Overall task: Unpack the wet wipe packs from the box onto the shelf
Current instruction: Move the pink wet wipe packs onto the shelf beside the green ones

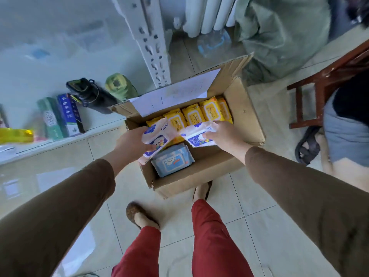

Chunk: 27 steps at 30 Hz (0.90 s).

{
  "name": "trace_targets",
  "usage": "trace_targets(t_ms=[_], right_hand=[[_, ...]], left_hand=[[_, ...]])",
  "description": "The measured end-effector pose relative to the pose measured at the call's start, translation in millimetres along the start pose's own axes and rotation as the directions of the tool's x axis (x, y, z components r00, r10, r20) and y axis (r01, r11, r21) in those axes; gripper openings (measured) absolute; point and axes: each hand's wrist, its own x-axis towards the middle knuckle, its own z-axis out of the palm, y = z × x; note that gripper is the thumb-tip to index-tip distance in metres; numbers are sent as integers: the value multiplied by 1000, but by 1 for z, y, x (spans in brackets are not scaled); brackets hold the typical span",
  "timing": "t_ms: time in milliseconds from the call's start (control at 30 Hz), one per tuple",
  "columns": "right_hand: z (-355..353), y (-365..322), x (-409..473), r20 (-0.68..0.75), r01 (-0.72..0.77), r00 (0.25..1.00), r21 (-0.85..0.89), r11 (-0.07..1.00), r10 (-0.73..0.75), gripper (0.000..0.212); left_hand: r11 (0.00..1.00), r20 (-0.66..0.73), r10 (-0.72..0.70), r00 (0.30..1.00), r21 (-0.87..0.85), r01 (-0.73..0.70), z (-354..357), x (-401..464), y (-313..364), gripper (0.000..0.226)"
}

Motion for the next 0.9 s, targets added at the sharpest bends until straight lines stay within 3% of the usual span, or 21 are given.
trace_targets(t_ms=[167,333,533,700,900], right_hand=[[-13,-113,-91,26,232,973,-85,969,-231,35],[-2,-240,-174,15,320,947,-71,945,-319,22],[13,-404,-240,14,458,888,-104,883,-459,26],[17,-516,-249,-15,553,833,-11,833,-554,20],[33,-624,-204,-29,590,804,170,789,-595,14]], left_hand=[[994,-63,-16,998,-109,9,-98,-103,-42,58],[975,-202,0,979,-220,-45,-201,-214,-124,37],[949,-362,-9,932,-298,-106,-309,-310,-222,29],[948,-474,-17,880,-288,-137,-403,-338,-283,26],[979,-540,-51,840,-191,-64,-506,-310,-344,29]])
